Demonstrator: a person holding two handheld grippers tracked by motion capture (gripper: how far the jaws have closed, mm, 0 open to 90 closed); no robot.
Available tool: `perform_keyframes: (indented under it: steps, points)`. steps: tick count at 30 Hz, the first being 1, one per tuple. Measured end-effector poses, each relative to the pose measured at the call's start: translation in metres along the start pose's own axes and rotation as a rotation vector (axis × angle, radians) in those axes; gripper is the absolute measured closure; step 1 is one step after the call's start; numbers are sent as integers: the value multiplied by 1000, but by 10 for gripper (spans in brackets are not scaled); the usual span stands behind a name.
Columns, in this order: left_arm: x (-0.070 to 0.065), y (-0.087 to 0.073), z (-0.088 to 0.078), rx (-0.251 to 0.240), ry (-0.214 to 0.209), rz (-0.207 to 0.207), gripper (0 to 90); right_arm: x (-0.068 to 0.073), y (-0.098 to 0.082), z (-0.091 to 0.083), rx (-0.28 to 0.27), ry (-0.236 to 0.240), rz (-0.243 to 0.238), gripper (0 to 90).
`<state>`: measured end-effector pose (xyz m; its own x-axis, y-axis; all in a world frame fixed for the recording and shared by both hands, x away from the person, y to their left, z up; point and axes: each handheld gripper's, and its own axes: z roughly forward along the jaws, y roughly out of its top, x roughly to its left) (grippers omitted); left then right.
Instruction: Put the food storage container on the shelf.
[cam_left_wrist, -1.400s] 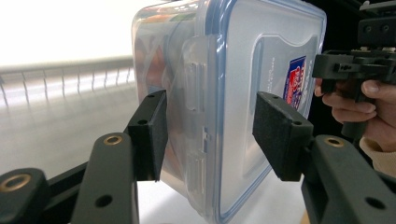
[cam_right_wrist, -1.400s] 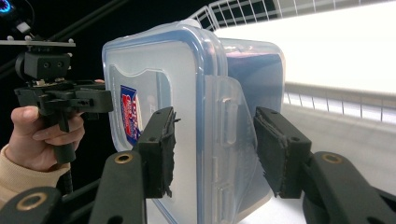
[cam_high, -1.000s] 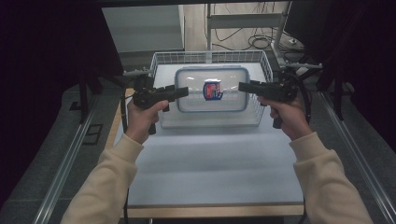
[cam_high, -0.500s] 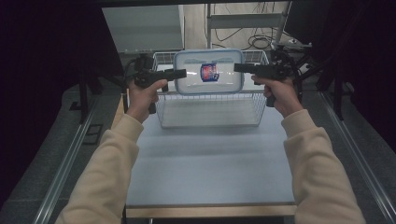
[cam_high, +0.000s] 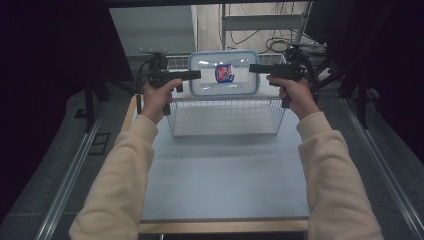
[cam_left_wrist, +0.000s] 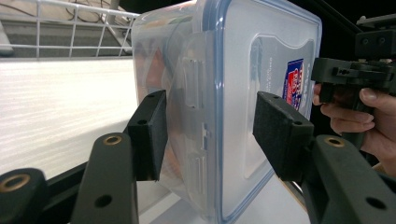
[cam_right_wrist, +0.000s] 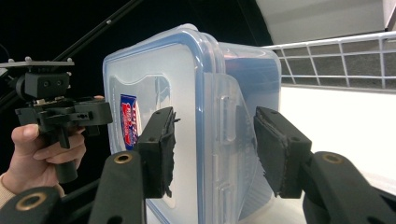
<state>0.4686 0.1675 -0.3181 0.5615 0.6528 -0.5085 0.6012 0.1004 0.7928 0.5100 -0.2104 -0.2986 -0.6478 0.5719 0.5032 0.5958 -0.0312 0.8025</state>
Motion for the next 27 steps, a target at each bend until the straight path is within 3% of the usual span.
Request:
perform_keyframes:
  steps: [6,9,11,18,25,27]
  points:
    - [4,3,5,-8,-3,-20,463,-6,0,3,3,-5,28,494]
    - [7,5,8,-14,-7,-53,462,-8,3,3,10,-13,50,490]
    - [9,7,10,-10,-9,-80,463,-8,6,5,17,-33,61,485]
    - [15,10,15,-6,-10,-110,456,-10,11,10,18,-87,79,481]
    - [27,15,24,-17,-25,-170,435,-18,12,18,-1,-104,146,474]
    - [34,15,29,-32,-39,-211,431,-19,14,21,-4,-132,174,466]
